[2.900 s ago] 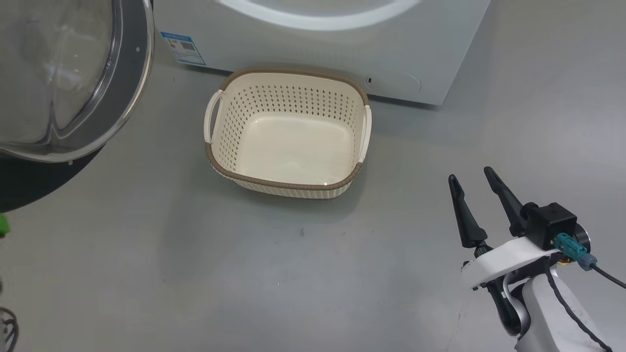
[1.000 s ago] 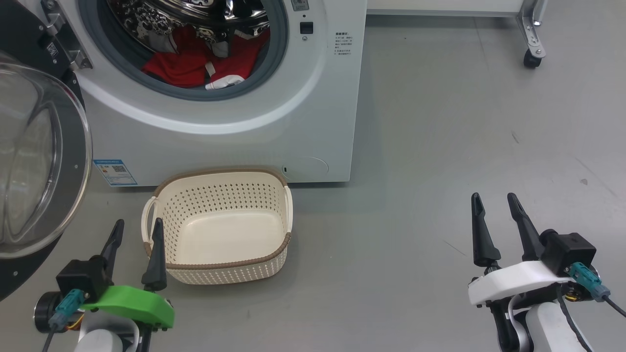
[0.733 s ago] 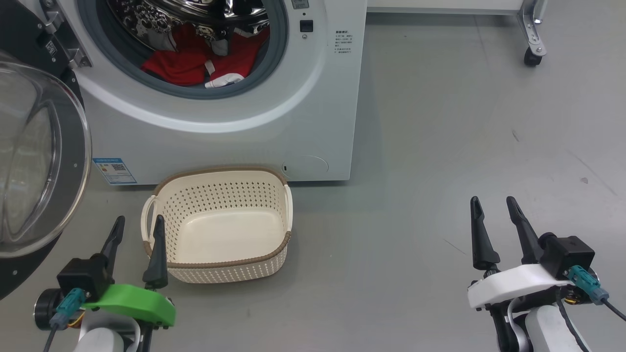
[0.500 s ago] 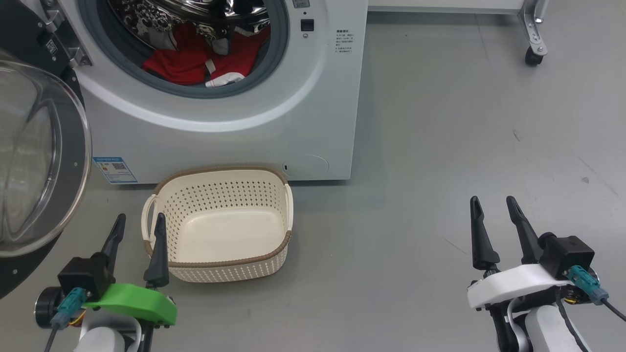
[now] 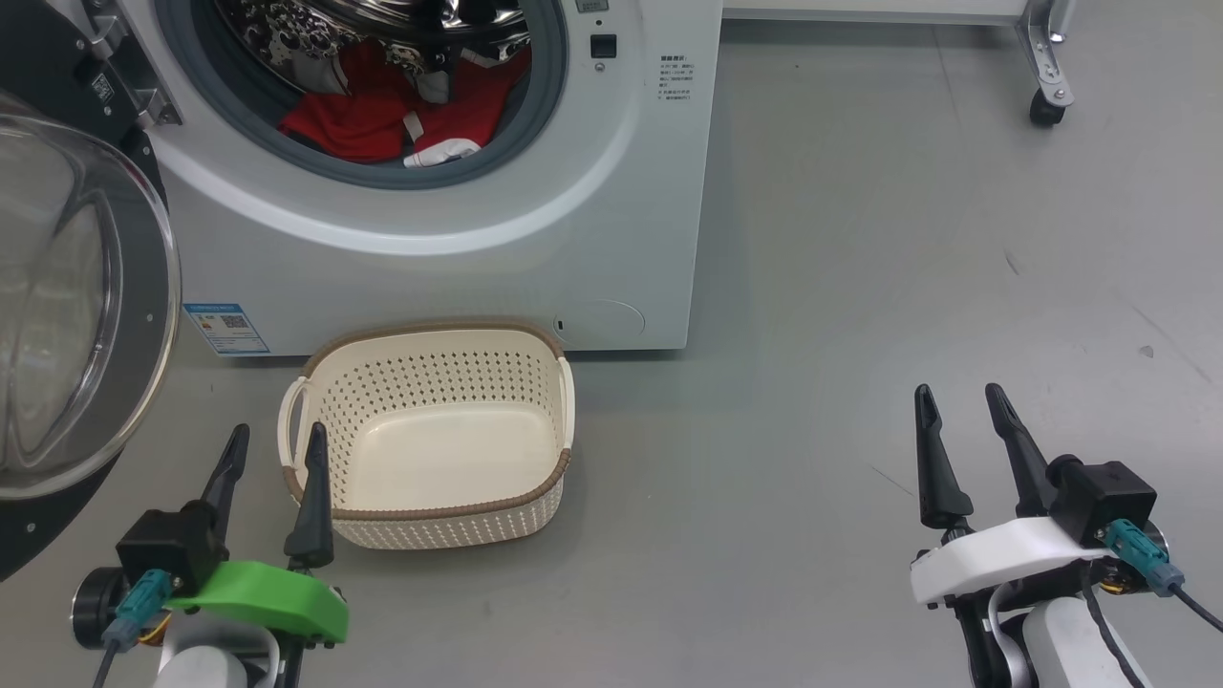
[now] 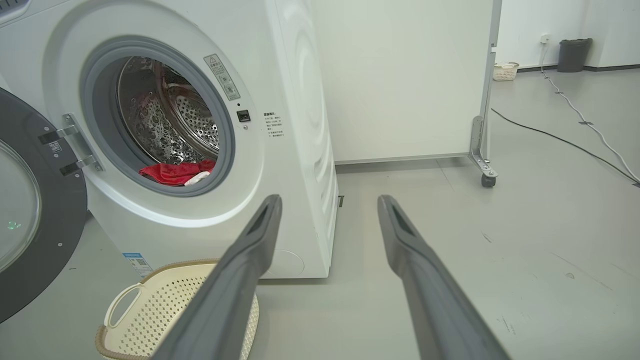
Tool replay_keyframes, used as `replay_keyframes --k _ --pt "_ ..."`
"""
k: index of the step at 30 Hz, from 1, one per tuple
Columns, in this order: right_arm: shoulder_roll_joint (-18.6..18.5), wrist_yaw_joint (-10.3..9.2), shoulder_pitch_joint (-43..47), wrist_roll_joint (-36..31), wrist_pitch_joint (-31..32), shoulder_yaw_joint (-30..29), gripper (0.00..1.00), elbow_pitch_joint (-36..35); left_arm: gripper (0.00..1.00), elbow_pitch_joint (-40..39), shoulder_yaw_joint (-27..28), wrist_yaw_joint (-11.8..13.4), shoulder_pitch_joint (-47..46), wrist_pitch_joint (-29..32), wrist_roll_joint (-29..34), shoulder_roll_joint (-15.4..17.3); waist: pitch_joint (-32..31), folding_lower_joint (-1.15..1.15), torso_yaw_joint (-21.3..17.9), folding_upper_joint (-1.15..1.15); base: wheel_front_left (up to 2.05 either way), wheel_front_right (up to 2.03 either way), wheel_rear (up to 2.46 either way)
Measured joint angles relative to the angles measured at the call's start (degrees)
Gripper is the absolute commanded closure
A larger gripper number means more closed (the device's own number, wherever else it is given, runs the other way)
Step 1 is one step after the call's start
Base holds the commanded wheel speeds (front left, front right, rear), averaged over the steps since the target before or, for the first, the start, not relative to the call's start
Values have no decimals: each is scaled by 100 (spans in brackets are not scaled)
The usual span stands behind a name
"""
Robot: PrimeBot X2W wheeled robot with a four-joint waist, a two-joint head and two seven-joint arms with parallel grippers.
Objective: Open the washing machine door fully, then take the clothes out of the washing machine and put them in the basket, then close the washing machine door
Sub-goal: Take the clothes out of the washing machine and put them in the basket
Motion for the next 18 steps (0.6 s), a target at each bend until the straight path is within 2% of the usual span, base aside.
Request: replay_keyframes --k 18 --pt "7 9 2 -42 0 -3 0 7 0 -44 7 7 65 0 54 -34 -26 0 6 0 0 0 0"
